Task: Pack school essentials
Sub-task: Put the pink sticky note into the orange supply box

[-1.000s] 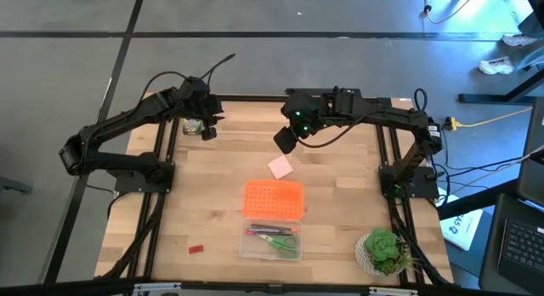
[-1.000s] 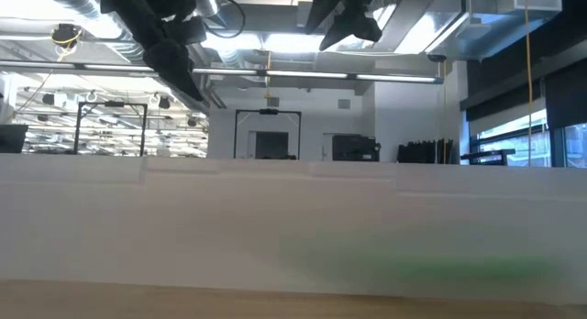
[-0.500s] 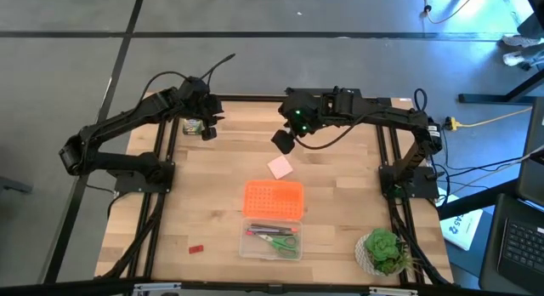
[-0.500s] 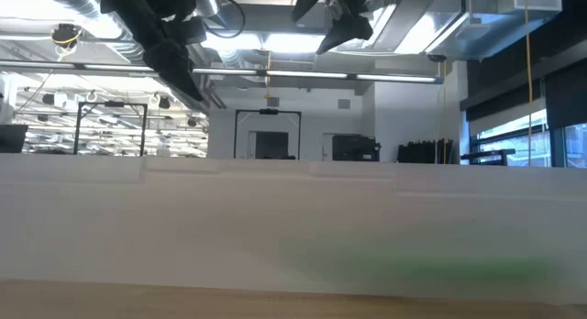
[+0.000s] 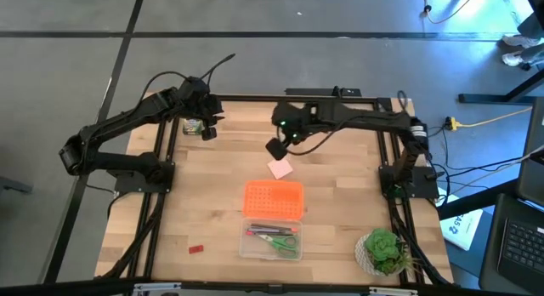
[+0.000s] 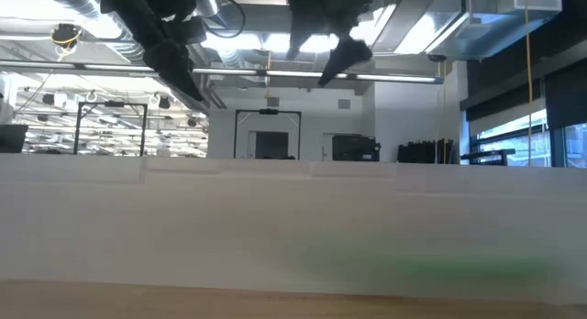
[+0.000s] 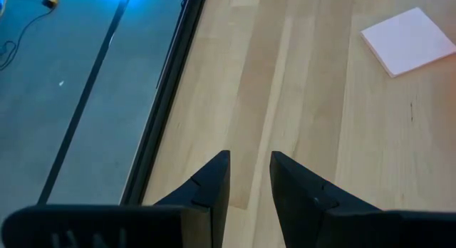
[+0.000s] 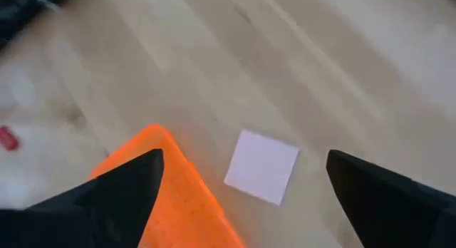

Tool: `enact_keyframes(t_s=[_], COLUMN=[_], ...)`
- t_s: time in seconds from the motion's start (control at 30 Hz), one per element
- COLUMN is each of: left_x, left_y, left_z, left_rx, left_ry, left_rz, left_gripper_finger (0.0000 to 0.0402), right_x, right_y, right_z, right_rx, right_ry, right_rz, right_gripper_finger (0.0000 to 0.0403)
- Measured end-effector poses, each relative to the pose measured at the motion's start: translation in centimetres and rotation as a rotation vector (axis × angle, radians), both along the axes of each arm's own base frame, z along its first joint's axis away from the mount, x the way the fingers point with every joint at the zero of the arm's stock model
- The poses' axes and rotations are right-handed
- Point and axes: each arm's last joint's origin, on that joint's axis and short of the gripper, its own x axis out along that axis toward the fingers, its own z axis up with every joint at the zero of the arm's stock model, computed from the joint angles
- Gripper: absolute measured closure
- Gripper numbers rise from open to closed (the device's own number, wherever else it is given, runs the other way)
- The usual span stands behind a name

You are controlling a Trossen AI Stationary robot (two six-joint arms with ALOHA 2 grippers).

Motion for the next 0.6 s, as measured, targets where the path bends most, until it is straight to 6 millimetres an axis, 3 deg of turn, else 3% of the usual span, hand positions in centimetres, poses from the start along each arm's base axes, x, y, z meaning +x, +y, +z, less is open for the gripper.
enact_keyframes(t_s=[0.27,0.6], left_x=[0.0,0.0], left_y=[0.0,0.0], left_z=[0.0,0.0], left_rx=[0.000,0.001], left_ry=[0.000,-0.001], left_rz=[0.000,0.000], left_gripper_finger=[0.0308,0.0308], right_x=[2.7,3.7], right_y=[-0.3,-0.4], right_z=[-4.8,-7.7], right_rx=[0.176,0.173], right_ry=[0.082,0.165], right_rz=[-0.048,-0.042], right_gripper_finger=[0.0008,0.0008])
